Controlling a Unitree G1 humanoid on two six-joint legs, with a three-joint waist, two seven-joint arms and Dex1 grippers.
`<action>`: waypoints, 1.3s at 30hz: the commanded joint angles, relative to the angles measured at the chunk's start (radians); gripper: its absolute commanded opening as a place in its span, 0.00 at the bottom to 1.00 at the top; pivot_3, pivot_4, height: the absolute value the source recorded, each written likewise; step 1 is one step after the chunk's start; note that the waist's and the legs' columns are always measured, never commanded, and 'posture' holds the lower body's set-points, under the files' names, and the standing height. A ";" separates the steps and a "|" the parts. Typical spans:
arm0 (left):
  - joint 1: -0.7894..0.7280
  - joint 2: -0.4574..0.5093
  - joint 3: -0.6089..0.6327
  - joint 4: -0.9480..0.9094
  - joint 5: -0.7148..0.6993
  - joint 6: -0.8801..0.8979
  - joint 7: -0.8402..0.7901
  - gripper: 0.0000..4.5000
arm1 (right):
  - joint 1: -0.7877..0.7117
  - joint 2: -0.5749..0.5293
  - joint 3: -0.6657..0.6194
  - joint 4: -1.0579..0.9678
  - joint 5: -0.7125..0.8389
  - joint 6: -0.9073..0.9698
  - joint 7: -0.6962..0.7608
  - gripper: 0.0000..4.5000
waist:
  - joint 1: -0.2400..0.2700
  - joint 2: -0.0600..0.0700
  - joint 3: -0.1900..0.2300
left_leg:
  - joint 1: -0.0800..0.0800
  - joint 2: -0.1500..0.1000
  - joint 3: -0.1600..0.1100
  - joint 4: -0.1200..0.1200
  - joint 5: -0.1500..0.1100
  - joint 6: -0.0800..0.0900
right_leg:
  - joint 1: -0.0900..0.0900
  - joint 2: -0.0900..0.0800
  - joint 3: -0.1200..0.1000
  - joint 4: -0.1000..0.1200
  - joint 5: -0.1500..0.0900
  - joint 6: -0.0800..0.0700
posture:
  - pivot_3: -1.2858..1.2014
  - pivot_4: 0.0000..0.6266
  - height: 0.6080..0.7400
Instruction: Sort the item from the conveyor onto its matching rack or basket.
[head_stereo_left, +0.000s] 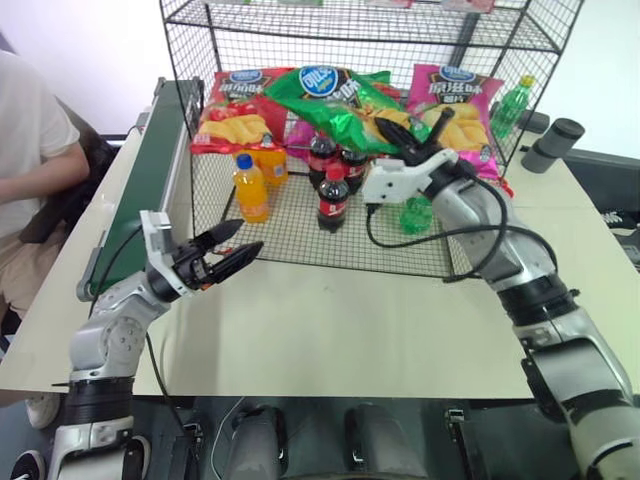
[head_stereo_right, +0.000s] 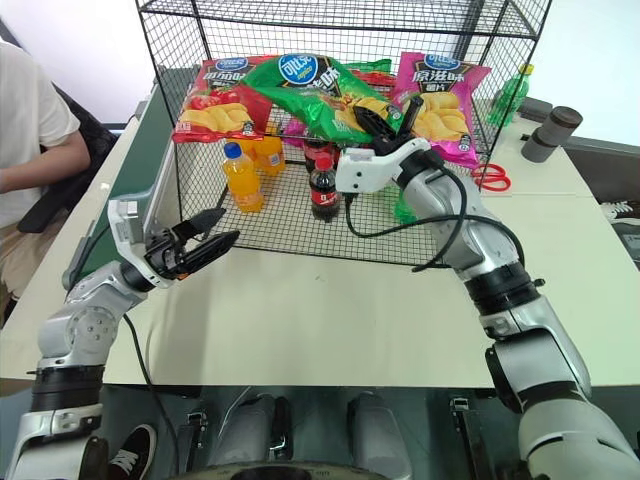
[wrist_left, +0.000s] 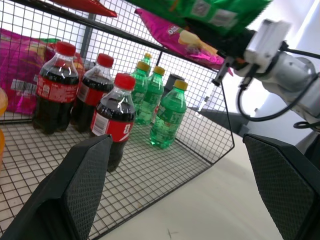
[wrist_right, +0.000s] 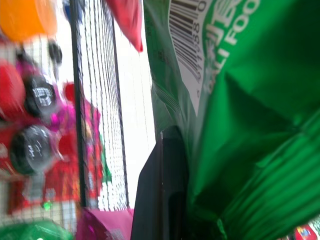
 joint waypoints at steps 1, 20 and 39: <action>-0.007 -0.013 0.009 -0.032 -0.011 -0.014 0.001 0.99 | -0.086 0.034 -0.020 0.114 0.003 0.013 -0.079 0.00 | -0.005 0.000 0.000 | 0.000 0.000 0.000 0.000 0.000 0.000 | 0.000 0.000 0.000 0.000 0.000 0.000 | 0.52 0.24 1.00; 0.004 -0.022 0.009 -0.032 0.015 -0.046 0.028 1.00 | -0.134 0.122 -0.046 0.193 0.140 0.037 -0.029 0.42 | -0.021 0.000 0.000 | 0.000 0.001 -0.001 -0.001 0.000 -0.001 | 0.000 0.000 0.000 0.000 0.000 0.000 | 0.52 0.24 1.00; 0.012 -0.040 -0.008 -0.031 0.034 -0.056 0.033 1.00 | -0.075 0.215 -0.020 -0.115 0.232 0.066 0.127 0.73 | -0.020 0.000 0.000 | 0.000 0.001 -0.001 -0.001 -0.001 0.001 | 0.000 0.000 -0.001 0.001 0.000 0.000 | 0.52 0.24 1.00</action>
